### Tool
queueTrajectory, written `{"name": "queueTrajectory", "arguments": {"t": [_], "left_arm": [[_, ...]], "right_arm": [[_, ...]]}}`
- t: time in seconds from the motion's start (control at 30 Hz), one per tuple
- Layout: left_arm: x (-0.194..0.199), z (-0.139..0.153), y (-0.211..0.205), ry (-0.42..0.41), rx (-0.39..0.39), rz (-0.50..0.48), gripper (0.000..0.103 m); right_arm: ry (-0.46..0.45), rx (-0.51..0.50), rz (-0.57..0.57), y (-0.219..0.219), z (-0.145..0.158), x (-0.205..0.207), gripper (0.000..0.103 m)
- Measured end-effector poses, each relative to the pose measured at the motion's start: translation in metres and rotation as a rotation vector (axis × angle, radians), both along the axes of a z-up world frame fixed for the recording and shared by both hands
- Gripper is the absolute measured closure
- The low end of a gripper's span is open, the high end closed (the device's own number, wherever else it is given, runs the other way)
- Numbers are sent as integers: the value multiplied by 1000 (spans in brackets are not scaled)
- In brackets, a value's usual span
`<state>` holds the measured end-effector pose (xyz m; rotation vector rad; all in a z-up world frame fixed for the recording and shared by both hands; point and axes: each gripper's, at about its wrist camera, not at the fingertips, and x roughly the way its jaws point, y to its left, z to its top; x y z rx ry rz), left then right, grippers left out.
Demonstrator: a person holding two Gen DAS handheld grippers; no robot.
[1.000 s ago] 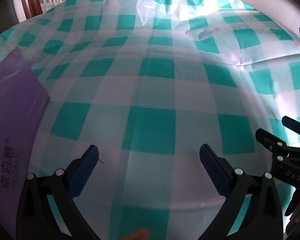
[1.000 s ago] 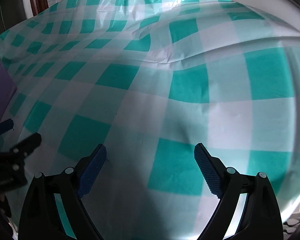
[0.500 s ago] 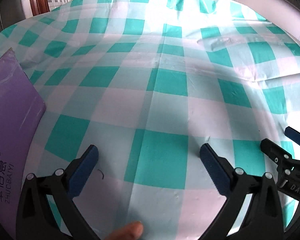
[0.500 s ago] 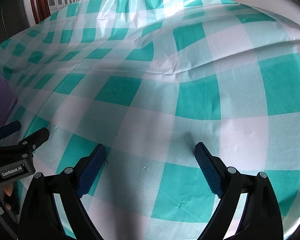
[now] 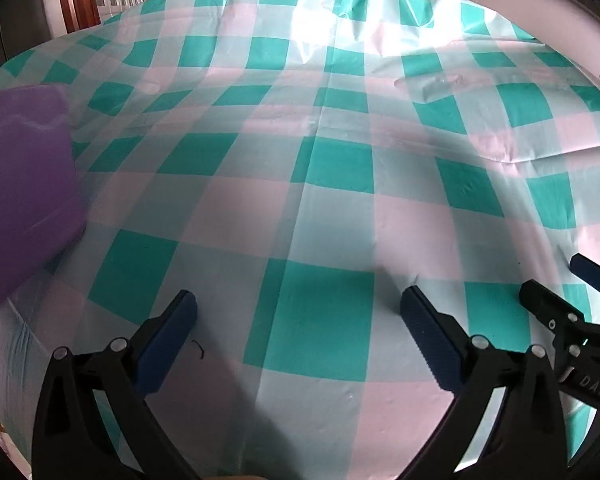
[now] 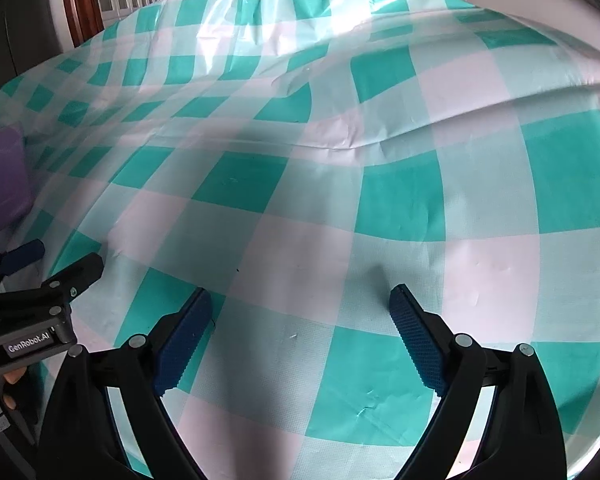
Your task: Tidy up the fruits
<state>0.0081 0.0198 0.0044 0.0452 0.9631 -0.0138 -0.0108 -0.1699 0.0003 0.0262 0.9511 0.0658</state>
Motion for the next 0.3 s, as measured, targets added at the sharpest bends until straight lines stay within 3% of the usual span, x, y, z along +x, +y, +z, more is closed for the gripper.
{"name": "queueTrajectory", "arguments": {"t": [0.3], "left_arm": [[1, 0, 0, 1, -2, -1, 1]], "right_arm": [[-2, -9, 0, 5, 2, 0, 16]]}}
